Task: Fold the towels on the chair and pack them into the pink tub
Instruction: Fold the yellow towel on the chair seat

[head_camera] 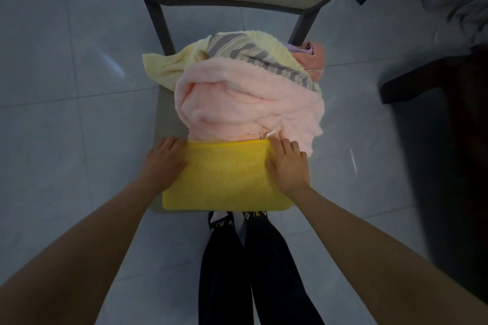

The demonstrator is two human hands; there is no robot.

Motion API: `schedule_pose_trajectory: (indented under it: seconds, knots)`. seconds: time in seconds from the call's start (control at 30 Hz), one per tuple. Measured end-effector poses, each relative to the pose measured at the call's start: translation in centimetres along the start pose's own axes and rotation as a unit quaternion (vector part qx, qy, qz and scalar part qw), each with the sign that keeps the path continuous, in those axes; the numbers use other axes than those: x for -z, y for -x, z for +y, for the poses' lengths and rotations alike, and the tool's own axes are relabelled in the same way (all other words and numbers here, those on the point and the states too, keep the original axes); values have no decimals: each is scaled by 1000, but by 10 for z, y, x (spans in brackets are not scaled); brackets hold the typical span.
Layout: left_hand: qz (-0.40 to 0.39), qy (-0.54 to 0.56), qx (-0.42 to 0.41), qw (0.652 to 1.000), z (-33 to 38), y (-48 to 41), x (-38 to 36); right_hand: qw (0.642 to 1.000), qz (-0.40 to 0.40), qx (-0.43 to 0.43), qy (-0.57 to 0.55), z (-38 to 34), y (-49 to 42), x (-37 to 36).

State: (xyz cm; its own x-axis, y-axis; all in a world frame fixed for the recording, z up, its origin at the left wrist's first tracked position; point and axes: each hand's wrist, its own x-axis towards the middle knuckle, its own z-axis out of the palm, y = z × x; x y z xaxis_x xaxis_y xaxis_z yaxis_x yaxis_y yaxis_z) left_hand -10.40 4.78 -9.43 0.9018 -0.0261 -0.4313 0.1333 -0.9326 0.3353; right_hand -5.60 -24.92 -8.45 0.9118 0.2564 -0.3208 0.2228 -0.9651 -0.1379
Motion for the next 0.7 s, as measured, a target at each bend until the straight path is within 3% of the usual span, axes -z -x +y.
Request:
schedule_pose_trajectory:
  seconds: [0.13, 0.23, 0.3, 0.4, 0.47, 0.5, 0.57, 0.7]
  knots:
    - [10, 31, -75, 997, 0, -15, 9, 998, -52, -26, -29, -4, -8, -4]
    - [-49, 77, -31, 995, -3, -21, 13, 998, -57, -26, -31, -4, -12, -5]
    - [-53, 19, 15, 998, -5, -22, 14, 999, -35, -34, -18, -6, -14, -4]
    - [72, -43, 19, 996, 5, -17, 9, 997, 76, 18, -3, -14, -5, 2]
    - [118, -61, -67, 989, 16, -5, -1, 990, 37, 137, 22, -16, 8, -3]
    - [99, -85, -124, 984, 17, 1, -7, 983, -2, 179, 38, -15, 13, -7]
    - [43, -142, -206, 967, 13, 9, -22, 982, -66, 169, 54, -9, 16, -18]
    - [-11, -167, -135, 977, -6, 8, -41, 988, -79, 109, 72, -3, 16, -35]
